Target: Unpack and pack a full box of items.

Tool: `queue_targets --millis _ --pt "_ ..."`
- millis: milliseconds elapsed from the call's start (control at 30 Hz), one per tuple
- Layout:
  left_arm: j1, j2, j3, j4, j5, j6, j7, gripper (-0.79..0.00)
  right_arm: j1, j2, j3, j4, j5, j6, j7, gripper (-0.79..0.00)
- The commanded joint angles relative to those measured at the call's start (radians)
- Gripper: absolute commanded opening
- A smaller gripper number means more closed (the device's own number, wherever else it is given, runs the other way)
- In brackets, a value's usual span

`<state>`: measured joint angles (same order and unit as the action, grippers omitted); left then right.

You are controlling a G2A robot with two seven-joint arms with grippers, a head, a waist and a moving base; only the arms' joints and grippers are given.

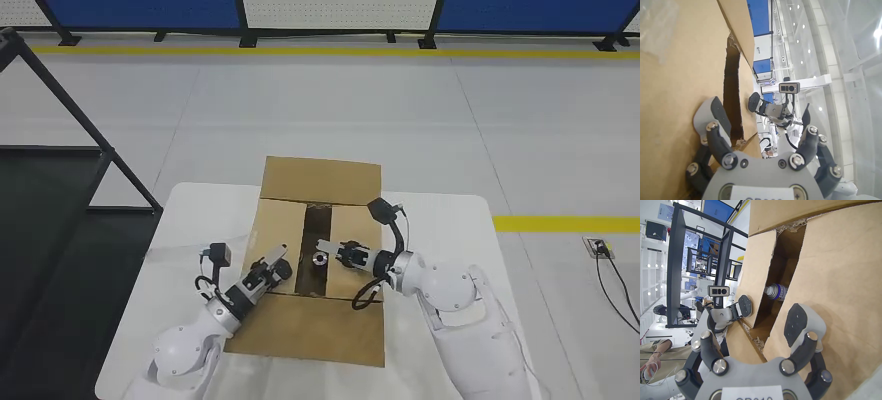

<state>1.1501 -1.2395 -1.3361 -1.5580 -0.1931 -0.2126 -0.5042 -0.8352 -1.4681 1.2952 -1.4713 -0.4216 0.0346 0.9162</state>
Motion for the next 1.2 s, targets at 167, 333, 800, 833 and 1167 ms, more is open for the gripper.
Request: queue_targets --millis 167,333,800,833,1167 --pt "0.014 0.001 -0.010 -0.026 -0.022 -0.026 0.007 0.000 0.003 0.008 -0.011 -0.005 -0.007 0.009 -0.001 0.000" --pt "0.035 0.003 -0.029 -0.073 -0.054 -0.051 -0.010 0.000 -0.008 0.014 -0.008 -0.033 0.027 -0.018 -0.002 0.000" --pt "0.198 0.051 -0.335 -0.193 -0.432 -0.087 -0.431 0.000 -0.064 0.044 0.095 -0.146 0.193 -0.141 0.011 0.000" --pt "0.214 0.055 -0.364 -0.188 -0.451 -0.085 -0.463 0.000 -0.070 0.047 0.102 -0.154 0.203 -0.150 0.020 0.000" --pt "0.286 0.074 -0.492 -0.172 -0.477 -0.082 -0.582 0.000 -0.072 0.048 0.105 -0.157 0.207 -0.151 0.025 0.000"
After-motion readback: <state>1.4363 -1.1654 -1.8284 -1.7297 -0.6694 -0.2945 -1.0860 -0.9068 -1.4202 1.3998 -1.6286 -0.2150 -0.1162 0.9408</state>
